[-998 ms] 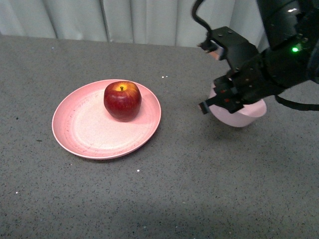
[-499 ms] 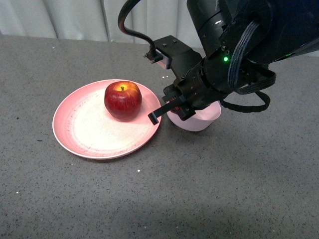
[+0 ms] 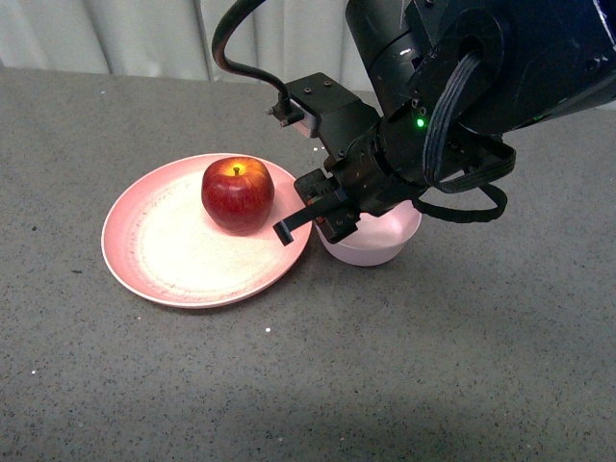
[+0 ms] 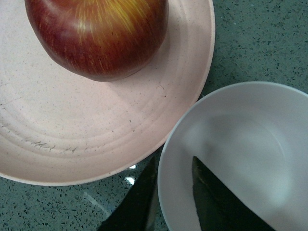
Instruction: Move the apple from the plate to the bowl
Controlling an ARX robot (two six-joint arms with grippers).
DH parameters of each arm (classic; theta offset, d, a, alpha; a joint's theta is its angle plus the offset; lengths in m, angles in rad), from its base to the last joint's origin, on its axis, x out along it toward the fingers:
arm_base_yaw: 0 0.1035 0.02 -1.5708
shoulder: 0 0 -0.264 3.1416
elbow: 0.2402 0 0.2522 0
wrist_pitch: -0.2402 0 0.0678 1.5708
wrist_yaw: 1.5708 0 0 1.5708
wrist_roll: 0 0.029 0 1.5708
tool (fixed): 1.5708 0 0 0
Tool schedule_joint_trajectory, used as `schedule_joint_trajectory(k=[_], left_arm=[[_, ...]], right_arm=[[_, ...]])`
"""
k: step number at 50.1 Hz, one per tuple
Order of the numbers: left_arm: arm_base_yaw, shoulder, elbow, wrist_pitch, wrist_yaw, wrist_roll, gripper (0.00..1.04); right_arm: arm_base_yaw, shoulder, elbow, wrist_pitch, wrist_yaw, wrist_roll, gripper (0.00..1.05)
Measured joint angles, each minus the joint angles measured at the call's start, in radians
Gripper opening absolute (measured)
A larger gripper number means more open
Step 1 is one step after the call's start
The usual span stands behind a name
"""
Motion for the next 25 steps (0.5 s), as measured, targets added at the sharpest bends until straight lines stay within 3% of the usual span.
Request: schedule_joint_trajectory(k=[11,22,25], left_arm=[[0.000,0.000,0.000,0.000,0.000,0.000,0.98],[0.000,0.000,0.000,0.000,0.000,0.000,0.98],[0.000,0.000,0.000,0.000,0.000,0.000,0.98]], right_arm=[[-0.024,-0.075,-0.105,0.118,0.002,0.054,0.55],[-0.095,-0.327,-0.369,0.416,0.095,0.130,0.94],[-0.118,-0.384,-0.448,0.479,0.113,0.146,0.96]])
